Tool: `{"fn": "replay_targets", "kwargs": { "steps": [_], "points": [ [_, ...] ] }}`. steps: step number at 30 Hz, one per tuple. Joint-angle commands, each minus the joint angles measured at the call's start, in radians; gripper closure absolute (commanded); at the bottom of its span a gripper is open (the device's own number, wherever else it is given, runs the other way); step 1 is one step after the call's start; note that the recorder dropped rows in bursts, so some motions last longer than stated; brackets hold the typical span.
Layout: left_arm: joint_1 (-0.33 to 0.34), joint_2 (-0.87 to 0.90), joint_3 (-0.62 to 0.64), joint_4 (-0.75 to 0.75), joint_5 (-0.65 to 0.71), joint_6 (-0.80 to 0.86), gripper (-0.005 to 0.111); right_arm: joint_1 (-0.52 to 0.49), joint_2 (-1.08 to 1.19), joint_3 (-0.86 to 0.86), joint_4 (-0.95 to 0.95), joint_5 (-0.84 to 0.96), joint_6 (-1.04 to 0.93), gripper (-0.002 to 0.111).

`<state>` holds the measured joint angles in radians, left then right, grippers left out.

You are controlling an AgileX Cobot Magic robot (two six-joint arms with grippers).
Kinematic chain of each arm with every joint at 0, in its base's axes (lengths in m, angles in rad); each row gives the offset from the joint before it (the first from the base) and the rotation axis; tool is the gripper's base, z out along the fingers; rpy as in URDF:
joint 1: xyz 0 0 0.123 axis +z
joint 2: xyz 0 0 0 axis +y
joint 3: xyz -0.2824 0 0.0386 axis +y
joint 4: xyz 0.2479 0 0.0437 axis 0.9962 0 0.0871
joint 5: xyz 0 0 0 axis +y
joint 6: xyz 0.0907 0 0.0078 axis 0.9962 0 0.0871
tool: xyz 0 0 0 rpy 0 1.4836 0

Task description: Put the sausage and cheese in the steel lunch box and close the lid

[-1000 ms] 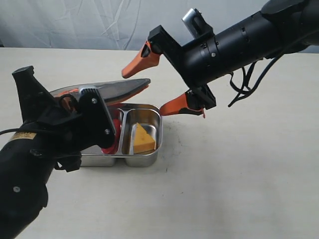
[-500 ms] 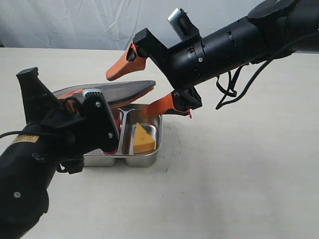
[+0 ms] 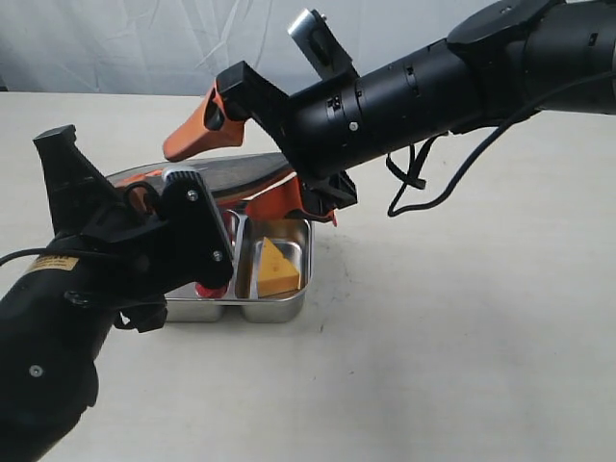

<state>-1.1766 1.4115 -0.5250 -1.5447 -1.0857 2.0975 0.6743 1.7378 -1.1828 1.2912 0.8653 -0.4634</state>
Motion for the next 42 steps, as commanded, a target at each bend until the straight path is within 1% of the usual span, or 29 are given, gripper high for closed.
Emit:
{"fn": "replay_targets", "kwargs": {
  "steps": [1,7,9,15,21,22,23,24,25,27,30,31,34,37,42],
  "points": [
    [-0.003,0.002,-0.007,0.002,-0.007,0.032,0.107,0.008,-0.001,0.002,0.016,-0.024,-0.019,0.004],
    [-0.003,0.002,-0.007,0.002,-0.007,0.032,0.107,0.008,-0.001,0.002,0.022,-0.041,-0.022,0.004],
    [-0.003,0.002,-0.007,0.002,-0.007,0.032,0.107,0.008,-0.001,0.002,0.053,-0.043,-0.013,0.004],
    [-0.003,0.002,-0.007,0.002,-0.007,0.032,0.107,0.008,-0.001,0.002,0.096,-0.010,-0.011,0.004],
    [-0.003,0.002,-0.007,0.002,-0.007,0.032,0.107,0.008,-0.001,0.002,0.097,-0.006,0.015,0.005],
    [-0.003,0.002,-0.007,0.002,-0.007,0.032,0.107,0.008,-0.001,0.002,0.097,-0.006,0.022,0.008],
    [-0.003,0.002,-0.007,0.002,-0.007,0.032,0.107,0.008,-0.001,0.002,0.097,-0.006,0.027,0.013],
    [-0.003,0.002,-0.007,0.002,-0.007,0.032,0.107,0.008,-0.001,0.002,0.097,-0.006,0.034,0.020],
    [-0.003,0.002,-0.007,0.002,-0.007,0.032,0.107,0.008,-0.001,0.002,0.097,-0.006,0.041,0.030],
    [-0.003,0.002,-0.007,0.002,-0.007,0.032,0.107,0.008,-0.001,0.002,0.097,-0.010,0.046,0.055],
    [-0.003,0.002,-0.007,-0.002,-0.007,0.032,0.107,0.008,-0.001,0.002,0.097,-0.013,0.046,0.104],
    [-0.003,0.002,-0.007,-0.004,-0.007,0.032,0.107,0.008,-0.001,0.002,0.100,-0.013,0.052,0.107],
    [-0.003,0.002,-0.007,-0.006,0.008,0.032,0.107,0.008,-0.001,0.002,0.102,-0.019,0.052,0.106],
    [-0.003,0.002,-0.007,-0.016,0.039,0.032,0.107,0.008,-0.001,0.002,0.090,-0.026,0.050,0.109],
    [-0.003,0.000,-0.007,-0.031,0.048,0.030,0.107,0.008,-0.001,0.002,0.007,-0.046,0.050,0.109]
  ]
}}
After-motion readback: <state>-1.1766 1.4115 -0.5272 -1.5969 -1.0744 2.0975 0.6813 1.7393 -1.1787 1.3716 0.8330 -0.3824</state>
